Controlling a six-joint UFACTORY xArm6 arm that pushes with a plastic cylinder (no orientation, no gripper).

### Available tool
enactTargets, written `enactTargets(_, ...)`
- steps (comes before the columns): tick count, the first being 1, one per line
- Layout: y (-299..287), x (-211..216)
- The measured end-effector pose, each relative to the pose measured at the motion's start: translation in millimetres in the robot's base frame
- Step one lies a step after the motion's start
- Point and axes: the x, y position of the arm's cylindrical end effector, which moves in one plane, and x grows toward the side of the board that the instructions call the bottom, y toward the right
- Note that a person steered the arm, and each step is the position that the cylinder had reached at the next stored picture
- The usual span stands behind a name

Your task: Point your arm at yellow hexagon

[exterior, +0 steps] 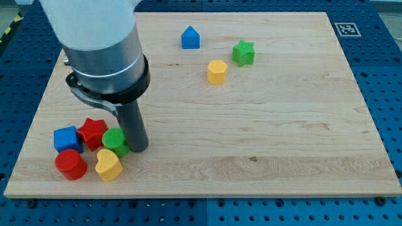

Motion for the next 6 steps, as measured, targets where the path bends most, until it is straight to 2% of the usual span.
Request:
enactTargets(2, 169.9, -14.6)
enactTargets(3, 233.0, -47.7)
enactTargets(4, 252.3, -96.9)
enactTargets(5, 239.1, -135.6)
enactTargets(6, 213.5, -147.6)
